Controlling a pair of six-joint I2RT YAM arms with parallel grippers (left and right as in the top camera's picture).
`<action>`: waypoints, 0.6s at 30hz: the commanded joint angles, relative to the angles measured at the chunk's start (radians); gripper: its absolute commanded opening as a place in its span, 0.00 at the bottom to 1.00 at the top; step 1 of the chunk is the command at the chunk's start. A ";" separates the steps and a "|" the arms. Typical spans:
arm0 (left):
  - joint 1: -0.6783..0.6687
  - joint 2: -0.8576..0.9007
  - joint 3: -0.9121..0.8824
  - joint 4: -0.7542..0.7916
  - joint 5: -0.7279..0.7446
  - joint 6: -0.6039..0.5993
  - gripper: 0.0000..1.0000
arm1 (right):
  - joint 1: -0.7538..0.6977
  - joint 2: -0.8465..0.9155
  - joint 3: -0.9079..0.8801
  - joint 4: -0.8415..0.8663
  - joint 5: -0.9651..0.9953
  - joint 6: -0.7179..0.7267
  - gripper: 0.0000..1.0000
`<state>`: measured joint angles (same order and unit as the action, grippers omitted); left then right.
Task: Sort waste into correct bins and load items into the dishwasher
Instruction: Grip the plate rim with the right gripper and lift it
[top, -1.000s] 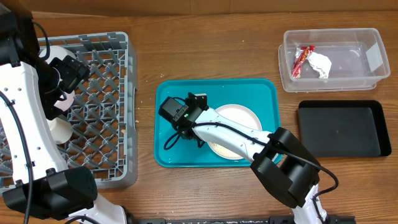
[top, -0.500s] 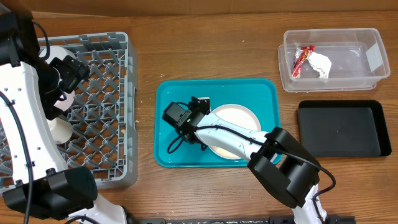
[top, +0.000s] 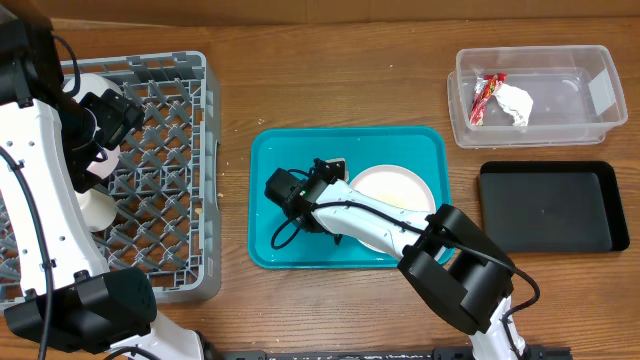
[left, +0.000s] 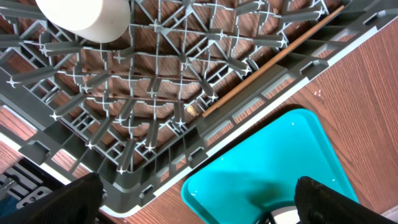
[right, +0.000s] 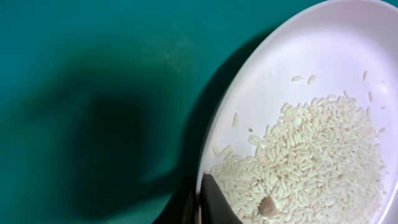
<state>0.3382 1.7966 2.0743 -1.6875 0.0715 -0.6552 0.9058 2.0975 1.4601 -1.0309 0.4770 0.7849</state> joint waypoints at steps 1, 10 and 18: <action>0.000 -0.005 0.003 -0.002 0.000 0.001 1.00 | 0.003 0.001 0.039 -0.036 0.077 0.001 0.04; 0.000 -0.005 0.003 -0.002 0.000 0.001 1.00 | 0.002 0.001 0.116 -0.125 0.121 0.002 0.04; 0.000 -0.005 0.003 -0.002 0.000 0.001 1.00 | -0.045 0.001 0.277 -0.304 0.180 0.111 0.04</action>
<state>0.3382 1.7966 2.0743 -1.6875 0.0715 -0.6556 0.8967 2.1021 1.6535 -1.3003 0.5961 0.8410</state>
